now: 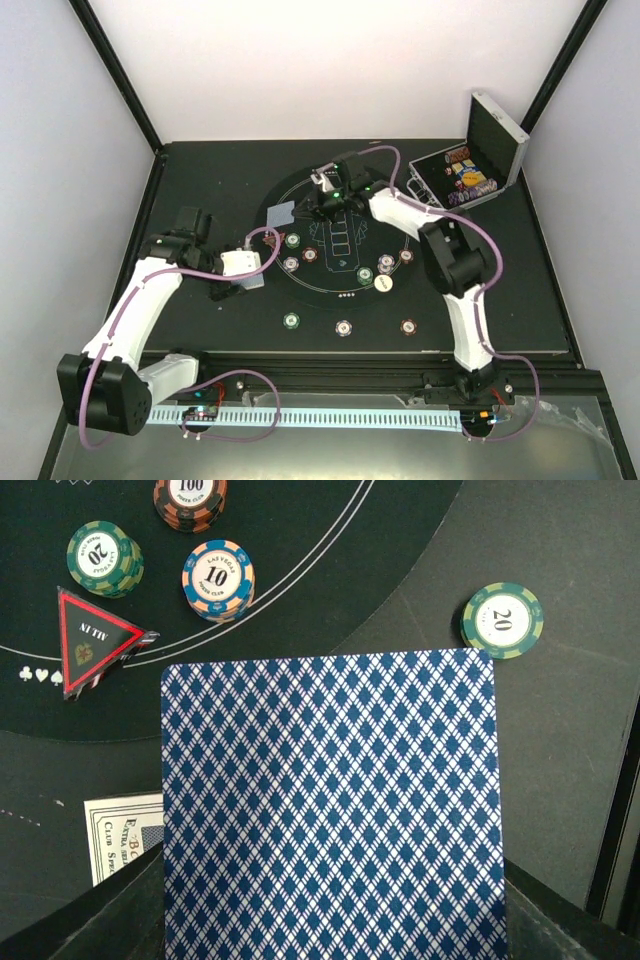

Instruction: Distribute texas hold em gaming equipment

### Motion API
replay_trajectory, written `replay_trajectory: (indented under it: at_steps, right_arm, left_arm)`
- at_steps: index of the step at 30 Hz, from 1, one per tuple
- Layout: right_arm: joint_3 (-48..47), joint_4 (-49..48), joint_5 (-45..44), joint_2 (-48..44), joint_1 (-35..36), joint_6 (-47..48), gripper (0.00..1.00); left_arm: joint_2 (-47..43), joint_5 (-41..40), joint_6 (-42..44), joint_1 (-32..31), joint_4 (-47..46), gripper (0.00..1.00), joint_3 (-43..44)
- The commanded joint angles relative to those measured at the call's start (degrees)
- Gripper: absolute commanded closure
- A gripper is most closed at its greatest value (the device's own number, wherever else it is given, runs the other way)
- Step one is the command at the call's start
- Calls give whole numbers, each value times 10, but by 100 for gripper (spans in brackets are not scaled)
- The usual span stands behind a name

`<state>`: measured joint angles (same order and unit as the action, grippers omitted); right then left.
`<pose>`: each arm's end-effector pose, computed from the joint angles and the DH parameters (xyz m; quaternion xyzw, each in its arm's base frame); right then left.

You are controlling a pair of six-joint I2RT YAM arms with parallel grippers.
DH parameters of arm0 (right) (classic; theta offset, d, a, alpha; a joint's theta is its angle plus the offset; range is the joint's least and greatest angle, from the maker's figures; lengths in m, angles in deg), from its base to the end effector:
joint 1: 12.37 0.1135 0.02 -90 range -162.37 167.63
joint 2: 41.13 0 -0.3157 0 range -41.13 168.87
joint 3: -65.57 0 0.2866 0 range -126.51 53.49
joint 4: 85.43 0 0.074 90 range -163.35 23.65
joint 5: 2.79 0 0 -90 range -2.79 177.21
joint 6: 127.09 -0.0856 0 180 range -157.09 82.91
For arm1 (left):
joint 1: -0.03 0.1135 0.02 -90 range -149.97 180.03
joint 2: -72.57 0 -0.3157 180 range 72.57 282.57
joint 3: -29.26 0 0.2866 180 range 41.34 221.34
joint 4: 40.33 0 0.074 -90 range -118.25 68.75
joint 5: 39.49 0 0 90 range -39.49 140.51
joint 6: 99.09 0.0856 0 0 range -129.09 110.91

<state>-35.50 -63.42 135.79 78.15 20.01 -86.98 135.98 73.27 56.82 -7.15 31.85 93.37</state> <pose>0.4271 0.3468 0.2150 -0.0453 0.8435 0.5334 0.0435 0.2080 -0.0596 0.2543 0.6016 0.7584 -0.0924 0.2330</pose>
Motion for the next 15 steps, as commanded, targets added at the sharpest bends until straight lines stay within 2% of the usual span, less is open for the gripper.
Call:
replay_trajectory:
  at_steps: [1, 7, 12, 15]
  right_arm:
    - [-128, 66, -20, 98, -2, 17, 99]
    - [-243, 72, -34, 195, 1, -8, 99]
    - [-294, 78, -49, 248, 9, -24, 99]
    - [-321, 97, -64, 271, 13, -25, 92]
  left_arm:
    - [-17, 20, -2, 3, 14, 98, 17]
    - [-20, 25, -3, 3, 17, 98, 16]
    - [-23, 29, -3, 3, 22, 98, 18]
    - [-26, 29, -3, 3, 27, 98, 18]
